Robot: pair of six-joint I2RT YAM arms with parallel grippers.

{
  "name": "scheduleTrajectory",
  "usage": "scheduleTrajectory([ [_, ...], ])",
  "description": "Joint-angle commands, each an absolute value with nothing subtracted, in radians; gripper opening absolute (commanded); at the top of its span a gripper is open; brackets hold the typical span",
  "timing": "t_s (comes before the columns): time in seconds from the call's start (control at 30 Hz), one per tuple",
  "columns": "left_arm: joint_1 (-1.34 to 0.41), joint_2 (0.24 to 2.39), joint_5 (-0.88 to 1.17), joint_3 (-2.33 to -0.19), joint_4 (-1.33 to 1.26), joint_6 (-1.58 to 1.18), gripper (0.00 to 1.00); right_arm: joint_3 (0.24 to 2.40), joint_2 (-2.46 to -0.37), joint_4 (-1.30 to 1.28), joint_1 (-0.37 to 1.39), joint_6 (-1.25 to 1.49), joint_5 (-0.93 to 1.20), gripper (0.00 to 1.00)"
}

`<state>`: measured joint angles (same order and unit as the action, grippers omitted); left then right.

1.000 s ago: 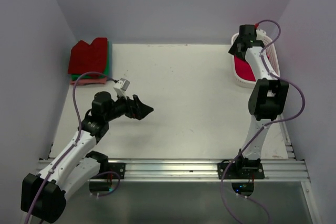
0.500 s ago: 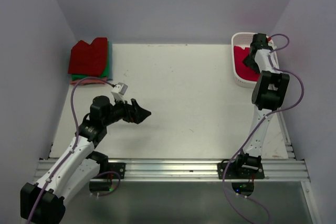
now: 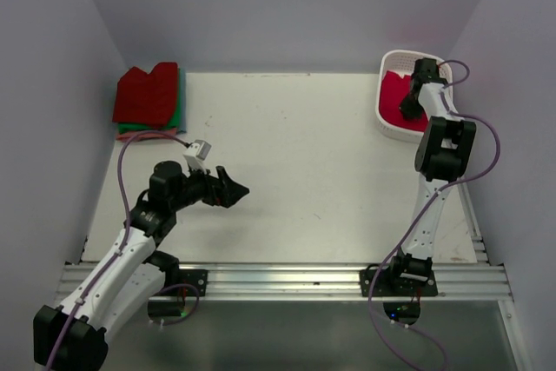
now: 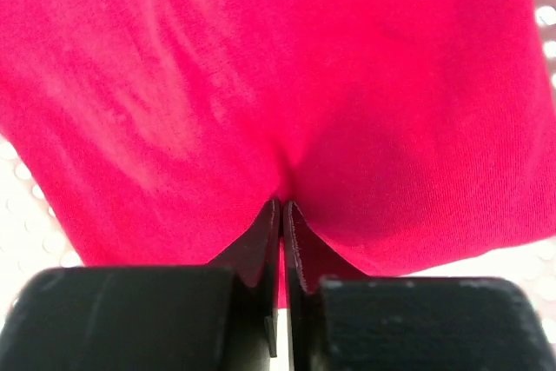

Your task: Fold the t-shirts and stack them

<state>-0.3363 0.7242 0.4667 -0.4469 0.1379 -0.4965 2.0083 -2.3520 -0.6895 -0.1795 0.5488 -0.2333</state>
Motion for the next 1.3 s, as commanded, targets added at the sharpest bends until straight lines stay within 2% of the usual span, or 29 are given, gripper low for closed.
scheduleTrajectory([
  [0.0,-0.339,0.700,0.462,-0.443,0.150,-0.506,1.00,2.011,-2.346,-0.701,-0.173,0.558,-0.175,0.00],
  [0.13,-0.339,0.686,0.463,-0.443,0.155,-0.508,1.00,1.884,-2.237,-0.626,-0.173,0.555,-0.181,0.00],
  [0.43,-0.339,0.672,0.471,-0.437,0.135,-0.523,1.00,1.461,-1.734,-0.137,-0.173,0.575,-0.175,0.00],
  [0.67,-0.339,0.661,0.477,-0.426,0.127,-0.528,1.00,1.232,-1.493,0.106,-0.170,0.587,-0.118,0.00],
  [0.83,-0.339,0.643,0.454,-0.423,0.127,-0.535,1.00,1.171,-1.402,0.147,-0.170,0.638,0.154,0.00],
  [0.87,-0.339,0.638,0.450,-0.426,0.126,-0.537,1.00,1.163,-1.382,0.181,-0.167,0.650,0.340,0.00],
  [0.97,-0.339,0.626,0.443,-0.431,0.115,-0.548,1.00,1.151,-1.364,0.187,-0.118,0.674,0.657,0.00],
  [1.07,-0.339,0.623,0.446,-0.433,0.104,-0.554,1.00,1.112,-1.260,0.039,0.073,0.514,0.652,0.00],
  [1.2,-0.339,0.620,0.445,-0.428,0.104,-0.551,1.00,0.973,-1.077,0.052,0.167,0.480,0.762,0.00],
  [1.27,-0.339,0.620,0.433,-0.426,0.112,-0.552,1.00,0.960,-1.048,-0.024,0.192,0.456,0.827,0.00],
])
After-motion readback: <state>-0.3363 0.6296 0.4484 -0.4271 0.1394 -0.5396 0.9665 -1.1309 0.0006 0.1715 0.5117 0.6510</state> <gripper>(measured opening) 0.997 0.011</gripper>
